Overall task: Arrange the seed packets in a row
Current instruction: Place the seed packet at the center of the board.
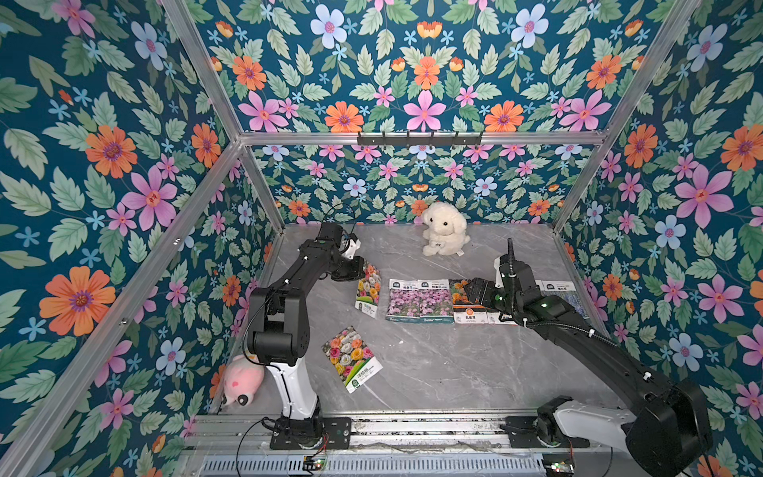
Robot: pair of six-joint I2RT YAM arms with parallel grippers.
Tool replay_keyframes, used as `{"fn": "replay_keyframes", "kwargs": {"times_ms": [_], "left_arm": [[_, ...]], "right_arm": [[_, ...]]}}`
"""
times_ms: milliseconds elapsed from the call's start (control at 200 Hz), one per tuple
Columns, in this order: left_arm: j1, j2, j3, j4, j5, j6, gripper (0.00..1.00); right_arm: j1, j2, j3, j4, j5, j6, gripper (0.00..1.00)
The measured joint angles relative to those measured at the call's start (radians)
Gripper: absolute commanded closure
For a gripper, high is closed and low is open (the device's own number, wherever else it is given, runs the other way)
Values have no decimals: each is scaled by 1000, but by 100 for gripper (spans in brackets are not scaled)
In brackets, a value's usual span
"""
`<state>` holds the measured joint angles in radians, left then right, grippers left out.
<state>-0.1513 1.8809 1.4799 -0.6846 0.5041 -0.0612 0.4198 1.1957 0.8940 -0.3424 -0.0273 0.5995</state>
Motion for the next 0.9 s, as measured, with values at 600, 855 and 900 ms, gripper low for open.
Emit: {"fn": "replay_keyframes", "kwargs": {"times_ms": [600, 855, 900], "left_arm": [[14, 101, -50, 49, -89, 7, 100], [17, 117, -60, 109, -84, -19, 100], [16, 122, -60, 119, -79, -19, 100]], "right_arm": [[1, 0, -9, -23, -24, 13, 4], [1, 8, -12, -20, -45, 26, 5], [1, 8, -13, -20, -45, 26, 5]]}}
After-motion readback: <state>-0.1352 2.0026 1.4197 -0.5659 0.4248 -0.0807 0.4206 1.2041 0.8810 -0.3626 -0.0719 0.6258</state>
